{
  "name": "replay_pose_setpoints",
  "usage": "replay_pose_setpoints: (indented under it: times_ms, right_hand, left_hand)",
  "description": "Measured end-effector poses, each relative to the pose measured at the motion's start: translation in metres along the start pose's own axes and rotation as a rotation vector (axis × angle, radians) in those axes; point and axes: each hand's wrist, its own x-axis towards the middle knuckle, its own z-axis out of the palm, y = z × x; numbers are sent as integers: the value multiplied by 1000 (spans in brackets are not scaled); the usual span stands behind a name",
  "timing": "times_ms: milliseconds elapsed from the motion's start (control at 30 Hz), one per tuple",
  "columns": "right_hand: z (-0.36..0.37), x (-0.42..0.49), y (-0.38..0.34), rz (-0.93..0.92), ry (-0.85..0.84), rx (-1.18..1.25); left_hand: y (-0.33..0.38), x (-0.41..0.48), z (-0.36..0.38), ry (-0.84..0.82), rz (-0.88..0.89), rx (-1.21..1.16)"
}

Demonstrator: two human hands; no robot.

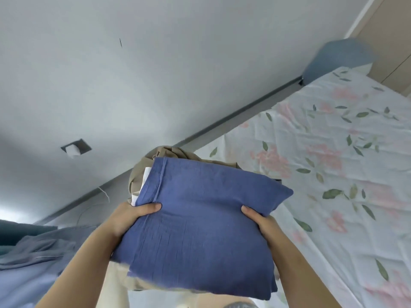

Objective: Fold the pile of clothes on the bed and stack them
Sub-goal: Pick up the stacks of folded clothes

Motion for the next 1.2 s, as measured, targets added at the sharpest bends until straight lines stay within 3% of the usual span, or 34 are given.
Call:
replay_pose_setpoints:
  times_ms: [400, 767, 1000, 1200]
  right_hand:
    - [69, 175, -131, -22, 2, -1]
    - [145, 286, -195, 14, 248, 291]
    - [140, 314, -212, -40, 389, 591]
    - [89, 345, -243, -72, 563, 803]
  left_hand:
    - [158, 156, -52, -3, 6, 37]
    - [348, 331, -74, -199, 38, 439]
    - [429, 397, -13, -370, 68, 652]
    - [490, 446, 95, -524, 109, 803]
